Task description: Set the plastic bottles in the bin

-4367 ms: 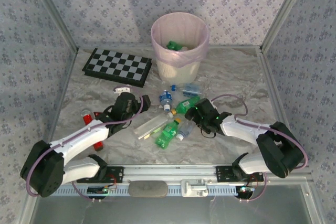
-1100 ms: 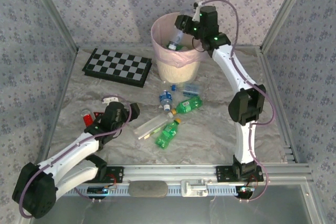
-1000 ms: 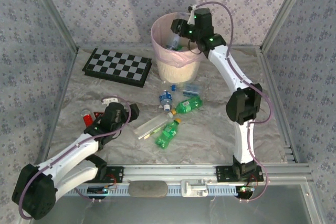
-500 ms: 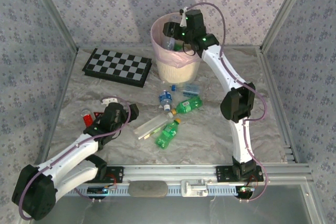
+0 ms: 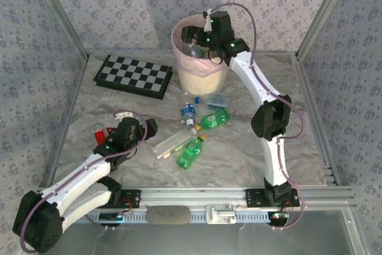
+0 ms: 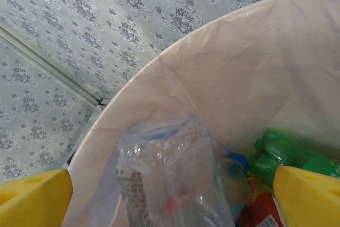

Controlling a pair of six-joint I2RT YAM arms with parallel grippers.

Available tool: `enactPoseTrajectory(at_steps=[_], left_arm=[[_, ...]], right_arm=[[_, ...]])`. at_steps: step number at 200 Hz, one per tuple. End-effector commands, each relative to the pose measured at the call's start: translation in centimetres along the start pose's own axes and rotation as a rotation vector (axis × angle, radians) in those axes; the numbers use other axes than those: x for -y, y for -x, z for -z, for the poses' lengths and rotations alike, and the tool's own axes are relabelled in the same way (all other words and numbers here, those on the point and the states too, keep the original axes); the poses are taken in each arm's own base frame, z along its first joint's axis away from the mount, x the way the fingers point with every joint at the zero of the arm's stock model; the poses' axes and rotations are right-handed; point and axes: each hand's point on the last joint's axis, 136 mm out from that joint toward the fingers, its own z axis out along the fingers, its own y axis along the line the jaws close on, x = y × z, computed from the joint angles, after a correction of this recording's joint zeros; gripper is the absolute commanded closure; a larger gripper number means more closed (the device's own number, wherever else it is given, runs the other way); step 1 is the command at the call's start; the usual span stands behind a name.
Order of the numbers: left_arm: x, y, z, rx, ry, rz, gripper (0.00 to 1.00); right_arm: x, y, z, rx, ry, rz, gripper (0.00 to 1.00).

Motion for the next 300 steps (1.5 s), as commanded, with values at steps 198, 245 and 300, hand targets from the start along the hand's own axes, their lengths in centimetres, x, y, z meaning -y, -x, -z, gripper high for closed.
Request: enactPoseTrajectory(at_steps=[198, 245, 300], left_arm=[[9.0, -3.0, -1.8, -0.351, -0.191, -0.580, 0.00], [9.8, -7.6, -2.4, -0.456, -0.164, -0.712, 0.00], [10.0, -11.1, -2.5, -0.535, -0.142, -0.786, 0.00]], right_arm=[[10.1, -19.1, 19.5, 0.050, -0.335, -0.204, 0.01], [12.0, -22.4, 19.6, -0.006, -0.393, -0.262, 0.01], [12.1, -23.2, 19.1, -0.016, -0.387, -0.290, 0.01]])
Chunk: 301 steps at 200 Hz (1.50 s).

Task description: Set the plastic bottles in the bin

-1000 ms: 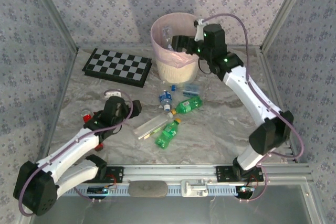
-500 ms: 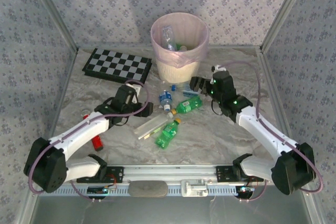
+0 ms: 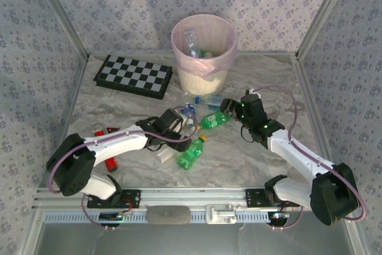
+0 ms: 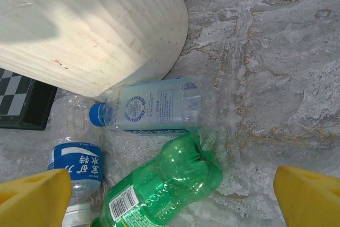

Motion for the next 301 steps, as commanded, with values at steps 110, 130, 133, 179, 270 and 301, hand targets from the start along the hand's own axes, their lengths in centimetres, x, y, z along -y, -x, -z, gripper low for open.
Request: enactPoseTrajectory(at_steps=[110, 130, 133, 179, 270, 301], left_arm=[[-0.3, -1.8, -1.8, -0.093, 0.061, -0.003, 0.02], [-0.3, -2.0, -2.2, -0.106, 0.068, -0.003, 0.07], [-0.4, -2.1, -2.3, -0.107, 0.070, -0.002, 0.08], [-0.4, -2.1, -2.6, -0.116, 0.078, -0.004, 0.31], [-1.1, -0.1, -1.1, -0.018, 0.115, -0.003, 0.57], [-0.7, 2.0, 1.0, 0.096, 0.086, 0.018, 0.57]], right_arm=[[-0.4, 0.5, -0.3, 0.025, 0.002, -0.032, 0.01], [-0.5, 0.4, -0.4, 0.022, 0.004, -0.030, 0.01], [-0.5, 0.4, -0.4, 0.022, 0.003, -0.031, 0.01], [-0.5, 0.5, -0.5, 0.022, -0.001, -0.030, 0.01], [-0.8, 0.7, -0.7, 0.014, -0.004, -0.020, 0.01], [-1.1, 0.3, -1.2, -0.004, 0.004, -0.024, 0.01]])
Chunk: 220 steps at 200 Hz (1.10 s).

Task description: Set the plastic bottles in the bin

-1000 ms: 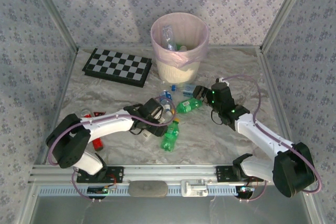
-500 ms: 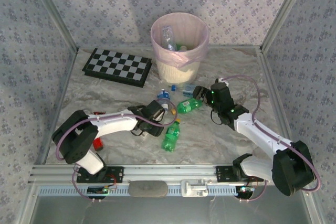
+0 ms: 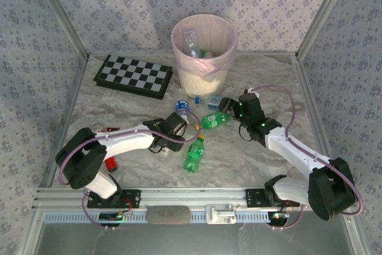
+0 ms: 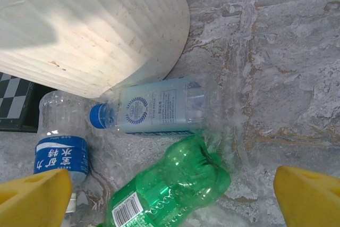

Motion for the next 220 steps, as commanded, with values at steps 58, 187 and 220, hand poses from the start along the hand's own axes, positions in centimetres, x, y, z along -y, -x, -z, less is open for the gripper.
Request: enactPoseTrajectory(at_steps=[58, 187, 220], left_arm=[[0.1, 8.7, 9.2, 0.441, -0.086, 0.120, 0.57], [-4.2, 26.2, 28.2, 1.121, -0.124, 0.068, 0.57], [-5.8, 31.3, 28.8, 1.122, -0.109, 0.039, 0.56]], right_arm=[[-1.1, -0.1, -1.1, -0.024, 0.013, -0.013, 0.01], [-2.0, -1.6, -1.5, -0.064, 0.035, -0.010, 0.01], [-2.4, -2.1, -1.5, -0.076, 0.043, -0.004, 0.01]])
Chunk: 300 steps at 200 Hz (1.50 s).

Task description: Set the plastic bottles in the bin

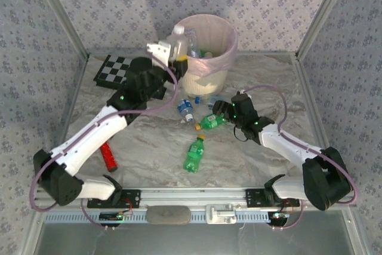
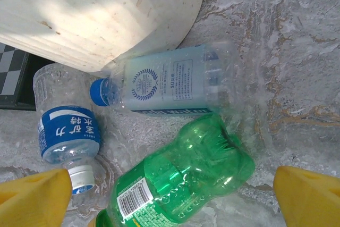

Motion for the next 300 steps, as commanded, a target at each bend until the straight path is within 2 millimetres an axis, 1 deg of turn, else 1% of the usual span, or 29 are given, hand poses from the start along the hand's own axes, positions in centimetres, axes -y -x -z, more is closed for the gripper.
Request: enactPoseTrajectory(at_steps=[1, 10, 14, 28, 31, 40, 42, 43, 46, 48, 49, 50, 51, 68, 84, 94, 95, 104, 112, 115, 117, 132, 199, 213, 223, 233, 252, 270, 300], left_arm=[[0.0, 3.4, -2.3, 0.044, -0.050, -0.050, 0.56], [-0.2, 4.3, -3.4, 0.043, -0.055, -0.058, 0.56], [-0.4, 4.1, -4.2, 0.030, -0.056, -0.059, 0.56], [-0.5, 5.0, -6.1, 0.010, -0.067, -0.067, 0.56], [-0.6, 4.6, -6.7, -0.007, -0.069, -0.068, 0.56], [-0.6, 4.7, -8.1, -0.028, -0.073, -0.079, 0.56], [-0.6, 3.9, -8.5, -0.048, -0.072, -0.081, 0.56], [-0.6, 4.6, -8.5, -0.036, -0.073, -0.084, 0.56], [-0.6, 4.2, -9.1, -0.052, -0.075, -0.086, 0.56], [-0.5, 4.7, -9.2, -0.044, -0.076, -0.089, 0.56], [-0.5, 4.2, -9.5, -0.058, -0.077, -0.090, 0.56], [-0.4, 4.8, -9.5, -0.047, -0.078, -0.091, 0.56], [-0.6, 4.3, -9.7, -0.060, -0.076, -0.092, 0.56], [-0.5, 3.7, -12.1, -0.101, -0.082, -0.106, 0.56], [-0.5, 2.4, -14.5, -0.155, -0.089, -0.109, 0.56], [-0.3, 2.3, -15.6, -0.167, -0.099, -0.104, 0.56], [-0.3, 1.9, -15.8, -0.177, -0.099, -0.103, 0.56], [-0.1, 2.3, -16.4, -0.167, -0.110, -0.095, 0.56], [0.1, 1.6, -17.2, -0.174, -0.120, -0.085, 0.55], [0.2, 1.9, -17.2, -0.162, -0.125, -0.081, 0.55], [0.2, 1.5, -17.5, -0.167, -0.126, -0.078, 0.55], [0.4, 1.1, -18.3, -0.156, -0.142, -0.045, 0.54], [1.6, -4.3, -21.0, -0.241, -0.211, 0.106, 0.50], [1.7, -5.1, -21.3, -0.256, -0.214, 0.115, 0.46], [1.6, -5.7, -21.4, -0.267, -0.211, 0.118, 0.39], [1.5, -5.7, -21.5, -0.268, -0.207, 0.121, 0.30], [1.7, -5.4, -21.3, -0.264, -0.211, 0.123, 0.26], [1.8, -4.8, -21.0, -0.255, -0.213, 0.122, 0.15], [2.1, -3.4, -20.1, -0.246, -0.219, 0.112, 0.10]], right_arm=[[-1.1, 0.5, 0.1, 0.009, 0.025, -0.014, 0.01], [-1.2, 0.4, 0.2, 0.007, 0.024, -0.013, 0.01], [-1.1, 0.3, 0.2, 0.004, 0.023, -0.012, 0.01], [-1.1, 0.1, 0.3, -0.001, 0.023, -0.009, 0.01], [-1.1, 0.1, 0.3, 0.000, 0.023, -0.009, 0.01], [-1.1, -0.1, 0.4, -0.003, 0.024, -0.008, 0.01], [-1.1, -0.1, 0.4, -0.004, 0.023, -0.008, 0.01], [-1.0, -0.1, 0.4, -0.005, 0.023, -0.008, 0.01], [-1.1, -0.2, 0.4, -0.006, 0.024, -0.007, 0.01], [-1.0, -0.2, 0.4, -0.005, 0.023, -0.007, 0.01], [-1.0, -0.2, 0.4, -0.004, 0.023, -0.007, 0.01], [-1.0, -0.2, 0.4, -0.005, 0.023, -0.006, 0.01], [-1.0, -0.2, 0.4, -0.005, 0.022, -0.007, 0.01], [-0.9, -0.5, 0.5, -0.008, 0.023, -0.008, 0.01], [-0.9, -0.7, 0.5, -0.016, 0.025, -0.005, 0.01], [-0.9, -0.8, 0.6, -0.020, 0.025, -0.001, 0.01], [-0.9, -0.8, 0.6, -0.020, 0.024, -0.001, 0.01], [-0.8, -0.9, 0.7, -0.023, 0.021, 0.001, 0.01], [-0.7, -1.0, 0.7, -0.025, 0.019, 0.003, 0.01], [-0.7, -1.0, 0.8, -0.024, 0.019, 0.003, 0.01], [-0.6, -1.0, 0.8, -0.024, 0.017, 0.003, 0.01], [-0.5, -1.1, 0.9, -0.025, 0.016, 0.007, 0.01], [-0.2, -0.9, 1.5, -0.015, 0.004, 0.014, 0.01], [-0.1, -0.8, 1.5, -0.012, 0.000, 0.014, 0.01], [0.0, -0.8, 1.6, -0.011, -0.002, 0.012, 0.01], [0.0, -0.8, 1.7, -0.008, -0.002, 0.011, 0.01], [0.1, -0.8, 1.8, -0.007, -0.005, 0.011, 0.01], [0.0, -0.6, 1.9, -0.004, -0.004, 0.010, 0.01], [-0.2, -0.6, 1.9, -0.001, 0.001, 0.010, 0.01]])
